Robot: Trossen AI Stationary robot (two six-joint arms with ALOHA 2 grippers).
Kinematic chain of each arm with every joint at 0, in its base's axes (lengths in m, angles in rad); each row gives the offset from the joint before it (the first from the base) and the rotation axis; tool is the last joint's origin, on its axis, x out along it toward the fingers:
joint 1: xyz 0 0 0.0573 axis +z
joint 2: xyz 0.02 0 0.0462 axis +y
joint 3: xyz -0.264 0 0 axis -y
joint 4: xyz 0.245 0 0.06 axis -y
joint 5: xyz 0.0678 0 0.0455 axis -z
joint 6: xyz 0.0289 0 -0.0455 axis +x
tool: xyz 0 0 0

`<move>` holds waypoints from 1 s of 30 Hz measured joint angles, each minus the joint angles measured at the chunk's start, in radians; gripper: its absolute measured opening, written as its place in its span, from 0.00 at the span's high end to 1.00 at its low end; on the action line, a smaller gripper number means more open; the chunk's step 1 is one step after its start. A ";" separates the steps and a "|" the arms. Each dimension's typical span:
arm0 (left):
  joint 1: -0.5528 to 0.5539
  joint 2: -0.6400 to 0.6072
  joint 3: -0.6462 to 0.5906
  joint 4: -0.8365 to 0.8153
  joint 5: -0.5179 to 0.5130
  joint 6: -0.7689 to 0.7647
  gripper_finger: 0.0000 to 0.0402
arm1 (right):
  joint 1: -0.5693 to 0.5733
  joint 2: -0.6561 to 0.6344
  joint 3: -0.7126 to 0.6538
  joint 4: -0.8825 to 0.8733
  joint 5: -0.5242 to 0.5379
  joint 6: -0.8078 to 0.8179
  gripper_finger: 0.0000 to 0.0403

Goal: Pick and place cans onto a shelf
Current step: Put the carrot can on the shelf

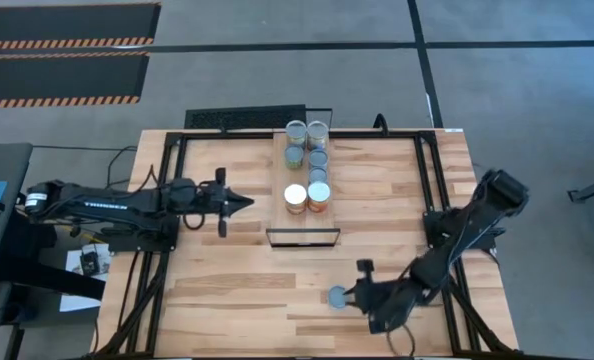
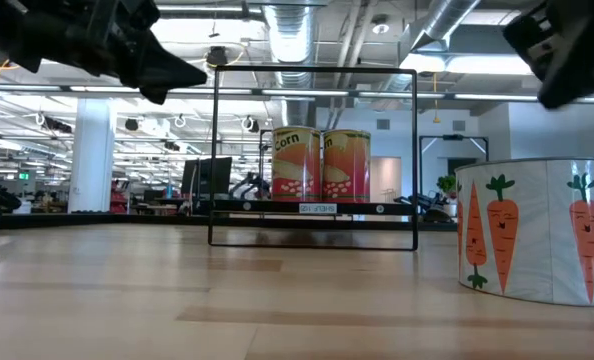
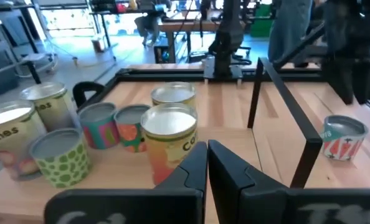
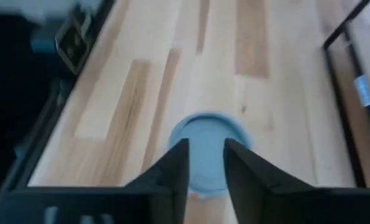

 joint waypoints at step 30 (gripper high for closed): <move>-0.007 -0.024 -0.011 0.003 -0.021 -0.026 0.99 | -0.297 0.378 0.494 -0.210 -0.191 -0.475 0.97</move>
